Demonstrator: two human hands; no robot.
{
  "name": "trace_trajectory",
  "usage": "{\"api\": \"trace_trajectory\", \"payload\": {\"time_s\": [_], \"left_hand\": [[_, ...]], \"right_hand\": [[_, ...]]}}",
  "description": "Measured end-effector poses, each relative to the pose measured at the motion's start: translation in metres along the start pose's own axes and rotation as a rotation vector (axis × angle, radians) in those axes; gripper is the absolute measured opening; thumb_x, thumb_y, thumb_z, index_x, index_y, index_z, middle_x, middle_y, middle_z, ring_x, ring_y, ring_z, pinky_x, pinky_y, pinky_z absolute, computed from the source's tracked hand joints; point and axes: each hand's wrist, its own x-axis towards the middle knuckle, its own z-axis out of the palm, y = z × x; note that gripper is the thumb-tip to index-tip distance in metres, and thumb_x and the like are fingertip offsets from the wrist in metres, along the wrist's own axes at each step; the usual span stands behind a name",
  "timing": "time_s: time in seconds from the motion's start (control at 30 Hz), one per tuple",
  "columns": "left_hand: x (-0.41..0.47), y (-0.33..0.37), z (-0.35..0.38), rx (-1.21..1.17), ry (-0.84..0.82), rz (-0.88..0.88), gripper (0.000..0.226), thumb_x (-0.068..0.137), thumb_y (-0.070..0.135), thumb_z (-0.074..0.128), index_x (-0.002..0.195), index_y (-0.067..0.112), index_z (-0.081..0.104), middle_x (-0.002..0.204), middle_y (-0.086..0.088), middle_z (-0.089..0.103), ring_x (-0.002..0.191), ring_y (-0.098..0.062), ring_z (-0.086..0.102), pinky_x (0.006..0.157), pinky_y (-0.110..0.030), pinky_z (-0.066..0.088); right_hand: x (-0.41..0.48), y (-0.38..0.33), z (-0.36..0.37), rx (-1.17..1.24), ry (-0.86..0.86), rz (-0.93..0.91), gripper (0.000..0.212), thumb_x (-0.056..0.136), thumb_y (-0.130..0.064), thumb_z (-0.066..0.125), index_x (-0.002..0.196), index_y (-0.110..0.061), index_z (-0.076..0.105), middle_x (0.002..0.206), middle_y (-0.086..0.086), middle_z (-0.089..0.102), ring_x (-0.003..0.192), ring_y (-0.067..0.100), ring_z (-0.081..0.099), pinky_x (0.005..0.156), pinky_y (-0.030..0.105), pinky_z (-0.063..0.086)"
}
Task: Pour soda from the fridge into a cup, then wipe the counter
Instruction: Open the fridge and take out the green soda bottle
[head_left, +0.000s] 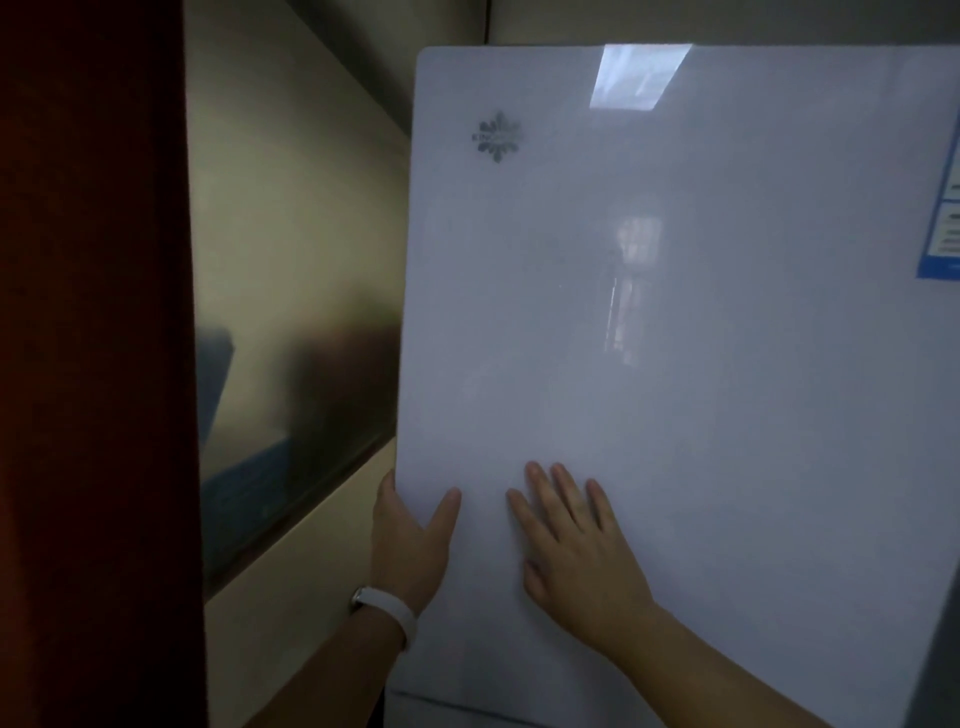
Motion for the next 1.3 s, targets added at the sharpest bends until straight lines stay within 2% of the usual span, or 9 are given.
{"api": "trace_trajectory", "payload": {"time_s": [0.2, 0.27, 0.4, 0.53, 0.63, 0.8, 1.0, 1.17, 1.3], "left_hand": [[0.009, -0.002, -0.006, 0.105, -0.006, -0.022, 0.072, 0.081, 0.038, 0.075, 0.137, 0.016, 0.035, 0.118, 0.007, 0.045, 0.101, -0.016, 0.051, 0.075, -0.025, 0.045], [0.006, -0.006, -0.01, 0.124, 0.005, -0.019, 0.07, 0.078, 0.043, 0.076, 0.132, 0.019, 0.038, 0.118, 0.006, 0.047, 0.1, -0.016, 0.053, 0.074, -0.025, 0.047], [-0.005, -0.01, -0.018, 0.162, 0.031, 0.007, 0.067, 0.071, 0.06, 0.074, 0.12, 0.029, 0.04, 0.115, 0.005, 0.052, 0.1, -0.019, 0.058, 0.081, -0.039, 0.054], [-0.021, 0.003, -0.025, 0.157, 0.011, -0.008, 0.066, 0.078, 0.048, 0.075, 0.127, 0.018, 0.042, 0.117, 0.004, 0.051, 0.101, -0.019, 0.057, 0.078, -0.033, 0.052], [-0.037, 0.011, -0.032, 0.175, 0.032, 0.017, 0.056, 0.076, 0.049, 0.076, 0.114, 0.025, 0.042, 0.115, 0.001, 0.055, 0.095, -0.016, 0.059, 0.071, -0.028, 0.05], [-0.072, 0.022, -0.046, 0.257, 0.121, 0.034, 0.074, 0.059, 0.072, 0.071, 0.109, 0.021, 0.048, 0.111, -0.006, 0.061, 0.097, -0.022, 0.062, 0.081, -0.045, 0.056], [-0.129, 0.045, -0.052, 0.379, 0.202, 0.041, 0.077, 0.063, 0.072, 0.066, 0.109, 0.012, 0.052, 0.11, -0.01, 0.06, 0.104, -0.029, 0.058, 0.087, -0.046, 0.052], [-0.184, 0.063, -0.053, 0.403, 0.215, 0.035, 0.056, 0.077, 0.046, 0.074, 0.113, 0.006, 0.054, 0.112, -0.016, 0.058, 0.11, -0.035, 0.053, 0.091, -0.042, 0.045], [-0.226, 0.072, -0.06, 0.325, 0.188, 0.075, 0.062, 0.073, 0.058, 0.066, 0.119, 0.018, 0.054, 0.111, -0.005, 0.059, 0.106, -0.027, 0.058, 0.091, -0.05, 0.051]], "right_hand": [[-0.001, -0.001, 0.005, -0.002, 0.078, -0.002, 0.08, 0.074, -0.037, 0.064, 0.148, -0.018, 0.04, 0.159, 0.012, 0.028, 0.144, 0.034, 0.024, 0.115, 0.054, 0.013], [-0.004, -0.005, 0.005, -0.004, 0.105, -0.004, 0.08, 0.072, -0.037, 0.063, 0.147, -0.017, 0.042, 0.158, 0.012, 0.029, 0.144, 0.034, 0.024, 0.114, 0.055, 0.014], [-0.012, -0.012, -0.005, 0.004, 0.11, 0.005, 0.08, 0.071, -0.034, 0.063, 0.146, -0.017, 0.043, 0.158, 0.014, 0.031, 0.144, 0.036, 0.026, 0.115, 0.057, 0.016], [-0.02, -0.018, -0.018, 0.005, 0.055, 0.013, 0.082, 0.071, -0.033, 0.064, 0.147, -0.016, 0.04, 0.158, 0.016, 0.029, 0.144, 0.037, 0.022, 0.115, 0.057, 0.014], [-0.028, -0.023, -0.029, 0.03, 0.019, 0.023, 0.083, 0.07, -0.032, 0.066, 0.147, -0.016, 0.039, 0.159, 0.016, 0.027, 0.145, 0.037, 0.022, 0.115, 0.057, 0.015], [-0.051, -0.03, -0.053, 0.069, -0.003, 0.017, 0.084, 0.068, -0.031, 0.066, 0.146, -0.015, 0.039, 0.158, 0.018, 0.029, 0.145, 0.038, 0.022, 0.112, 0.059, 0.018], [-0.086, -0.038, -0.087, 0.147, -0.002, 0.032, 0.084, 0.066, -0.028, 0.064, 0.145, -0.013, 0.041, 0.158, 0.019, 0.029, 0.144, 0.039, 0.026, 0.111, 0.057, 0.023], [-0.129, -0.049, -0.115, 0.269, -0.099, 0.048, 0.088, 0.061, -0.032, 0.064, 0.145, -0.019, 0.041, 0.157, 0.018, 0.03, 0.141, 0.039, 0.033, 0.109, 0.054, 0.034], [-0.163, -0.055, -0.14, 0.344, -0.172, 0.072, 0.089, 0.061, -0.036, 0.061, 0.145, -0.021, 0.039, 0.155, 0.019, 0.034, 0.138, 0.038, 0.041, 0.103, 0.051, 0.043]]}}
